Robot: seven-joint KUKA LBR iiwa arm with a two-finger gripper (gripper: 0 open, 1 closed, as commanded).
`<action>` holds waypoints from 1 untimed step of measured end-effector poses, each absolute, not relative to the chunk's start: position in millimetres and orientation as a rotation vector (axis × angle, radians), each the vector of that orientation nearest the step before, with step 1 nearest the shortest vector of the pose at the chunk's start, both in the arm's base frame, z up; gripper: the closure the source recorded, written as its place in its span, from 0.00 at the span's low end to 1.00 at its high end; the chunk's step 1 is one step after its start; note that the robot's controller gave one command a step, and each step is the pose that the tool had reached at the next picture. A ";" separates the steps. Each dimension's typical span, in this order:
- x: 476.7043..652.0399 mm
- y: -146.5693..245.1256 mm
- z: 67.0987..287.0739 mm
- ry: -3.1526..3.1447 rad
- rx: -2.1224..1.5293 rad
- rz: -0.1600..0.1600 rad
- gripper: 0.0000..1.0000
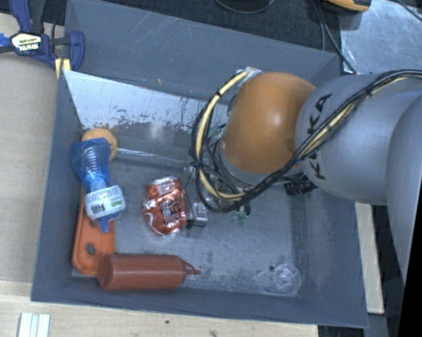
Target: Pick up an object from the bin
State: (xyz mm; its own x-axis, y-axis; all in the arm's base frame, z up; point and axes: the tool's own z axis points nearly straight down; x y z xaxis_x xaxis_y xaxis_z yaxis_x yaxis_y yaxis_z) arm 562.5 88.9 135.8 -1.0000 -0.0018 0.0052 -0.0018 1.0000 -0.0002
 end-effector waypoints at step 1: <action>564.4 88.4 140.8 -3.145 -0.001 -0.001 0.00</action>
Offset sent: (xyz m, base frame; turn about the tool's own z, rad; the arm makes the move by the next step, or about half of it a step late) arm 0.0316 0.0321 -0.0658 -0.1550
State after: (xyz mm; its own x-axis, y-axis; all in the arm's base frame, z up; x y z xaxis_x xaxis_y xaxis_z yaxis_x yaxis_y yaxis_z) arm 564.4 88.4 140.8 -1.0000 0.0008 -0.0031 0.0008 1.0000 0.0006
